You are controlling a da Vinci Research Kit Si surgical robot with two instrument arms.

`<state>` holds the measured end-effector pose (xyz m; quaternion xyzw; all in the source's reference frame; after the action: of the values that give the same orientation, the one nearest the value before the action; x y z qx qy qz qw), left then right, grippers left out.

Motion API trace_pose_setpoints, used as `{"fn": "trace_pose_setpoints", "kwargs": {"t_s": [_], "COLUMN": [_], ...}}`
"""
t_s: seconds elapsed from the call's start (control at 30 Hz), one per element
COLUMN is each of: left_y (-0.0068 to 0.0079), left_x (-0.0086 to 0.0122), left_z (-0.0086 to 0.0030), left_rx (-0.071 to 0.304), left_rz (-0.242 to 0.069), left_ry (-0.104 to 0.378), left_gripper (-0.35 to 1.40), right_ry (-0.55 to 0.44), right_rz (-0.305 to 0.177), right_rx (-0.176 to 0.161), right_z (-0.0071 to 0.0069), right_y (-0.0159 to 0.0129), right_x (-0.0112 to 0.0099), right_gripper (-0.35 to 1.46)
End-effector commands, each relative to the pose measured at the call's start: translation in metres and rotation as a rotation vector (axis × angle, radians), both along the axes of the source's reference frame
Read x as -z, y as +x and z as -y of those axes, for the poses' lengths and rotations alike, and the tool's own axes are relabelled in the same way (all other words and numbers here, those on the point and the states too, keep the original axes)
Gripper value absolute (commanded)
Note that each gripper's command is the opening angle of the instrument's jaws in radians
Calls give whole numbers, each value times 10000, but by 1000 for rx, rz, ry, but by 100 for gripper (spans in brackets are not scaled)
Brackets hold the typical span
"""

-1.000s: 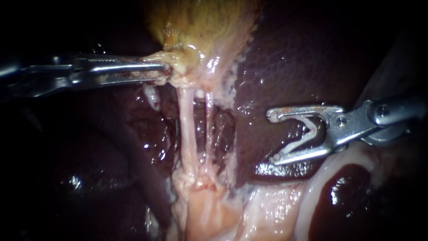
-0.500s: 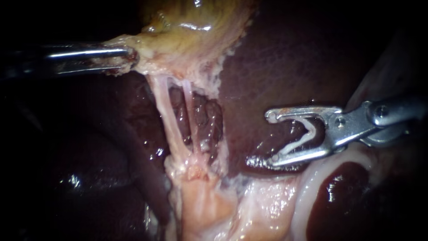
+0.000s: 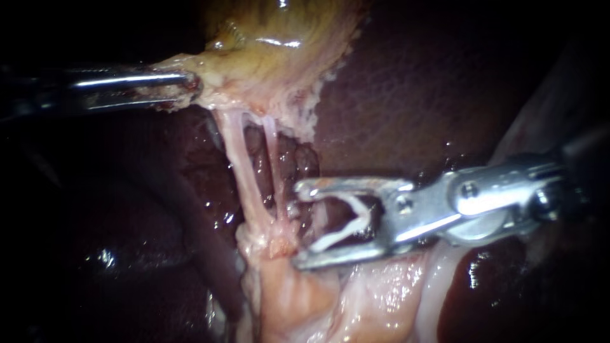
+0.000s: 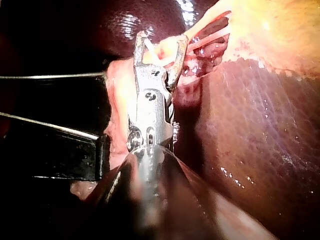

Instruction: Clipping first clip left tube

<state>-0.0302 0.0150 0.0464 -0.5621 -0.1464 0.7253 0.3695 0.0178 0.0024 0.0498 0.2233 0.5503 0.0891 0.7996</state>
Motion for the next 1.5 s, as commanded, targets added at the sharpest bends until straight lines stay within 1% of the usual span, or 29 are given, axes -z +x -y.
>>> {"fn": "trace_pose_setpoints", "kwargs": {"t_s": [0.03,0.23,0.43,0.53,0.67,0.73,0.9,1.0,1.1,1.27,1.5], "left_y": [0,-1,-1,-3,-5,-6,-8,-9,-9,-9,-9], "left_x": [0,1,3,5,7,8,8,8,8,8,8], "left_z": [0,1,2,3,4,4,4,4,4,4,4], "left_rx": [1,1,2,5,4,4,5,3,3,3,3], "left_rz": [-1,-2,-2,-5,-4,-4,-4,-3,-3,-3,-2], "left_ry": [1,1,1,1,1,1,1,1,1,1,1], "left_gripper": [-35,-35,-35,-35,-35,-35,-35,-35,-35,-35,-35], "right_ry": [2,2,8,11,13,17,28,32,40,56,62], "right_rz": [3,12,32,37,35,33,7,-11,-29,-63,-97], "right_rx": [-2,-11,-8,-3,2,10,18,26,34,55,83], "right_z": [1,4,5,6,4,3,4,7,14,27,42], "right_y": [4,21,26,28,37,45,67,80,89,96,99], "right_x": [-5,-39,-76,-91,-102,-104,-107,-106,-102,-87,-62], "right_gripper": [50,50,50,50,50,50,50,50,50,49,49]}}
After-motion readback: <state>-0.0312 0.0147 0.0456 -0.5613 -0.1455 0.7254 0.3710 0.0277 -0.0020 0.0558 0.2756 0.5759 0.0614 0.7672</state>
